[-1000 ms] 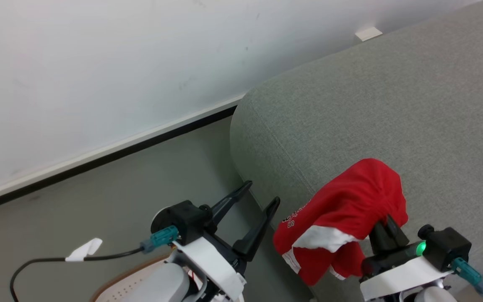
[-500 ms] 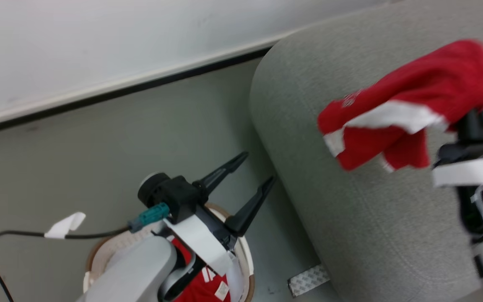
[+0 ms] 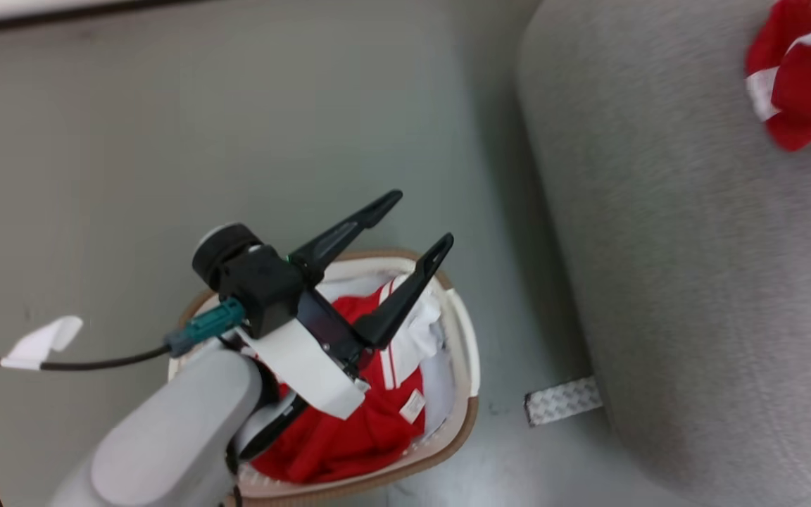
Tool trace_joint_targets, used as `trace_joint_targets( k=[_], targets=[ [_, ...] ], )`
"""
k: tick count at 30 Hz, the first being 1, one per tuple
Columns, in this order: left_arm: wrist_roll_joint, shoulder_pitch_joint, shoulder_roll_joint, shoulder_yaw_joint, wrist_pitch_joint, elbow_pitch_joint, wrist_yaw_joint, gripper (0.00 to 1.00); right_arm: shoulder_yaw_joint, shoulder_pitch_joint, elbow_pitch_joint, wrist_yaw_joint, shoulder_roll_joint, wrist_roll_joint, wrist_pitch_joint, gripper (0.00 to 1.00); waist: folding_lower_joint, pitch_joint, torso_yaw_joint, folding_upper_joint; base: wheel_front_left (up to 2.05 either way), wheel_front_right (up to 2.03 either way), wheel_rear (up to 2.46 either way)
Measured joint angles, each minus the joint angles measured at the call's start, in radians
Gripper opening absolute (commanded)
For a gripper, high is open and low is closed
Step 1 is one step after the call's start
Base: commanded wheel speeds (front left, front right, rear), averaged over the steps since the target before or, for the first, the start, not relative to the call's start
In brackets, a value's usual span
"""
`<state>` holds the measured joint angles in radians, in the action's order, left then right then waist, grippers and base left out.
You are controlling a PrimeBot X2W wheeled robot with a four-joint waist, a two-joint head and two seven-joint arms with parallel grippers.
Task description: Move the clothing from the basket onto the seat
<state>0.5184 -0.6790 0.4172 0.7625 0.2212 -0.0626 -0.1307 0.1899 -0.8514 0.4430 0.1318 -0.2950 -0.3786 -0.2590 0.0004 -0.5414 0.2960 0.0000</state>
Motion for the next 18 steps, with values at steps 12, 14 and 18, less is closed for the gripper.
trace_joint_targets(
  k=[12,14,18],
  targets=[
    [-0.008,-0.051,0.016,0.000,-0.002,0.027,-0.001,1.00,0.034,-0.106,0.379,0.000,-0.081,0.200,0.157,0.00,-0.0001,-0.140,-0.091,0.0000,0.00,0.00,0.00],
    [-0.008,-0.052,0.015,0.002,0.000,0.024,-0.001,1.00,0.049,-0.109,0.438,0.000,-0.088,0.217,0.191,0.00,-0.0002,-0.142,-0.099,0.0000,0.00,0.00,0.00],
    [-0.005,-0.052,0.011,0.002,0.008,0.009,0.000,1.00,0.062,-0.117,0.502,0.000,-0.090,0.247,0.207,0.23,-0.0003,-0.128,-0.104,0.0000,0.00,0.00,0.00]
  ],
)
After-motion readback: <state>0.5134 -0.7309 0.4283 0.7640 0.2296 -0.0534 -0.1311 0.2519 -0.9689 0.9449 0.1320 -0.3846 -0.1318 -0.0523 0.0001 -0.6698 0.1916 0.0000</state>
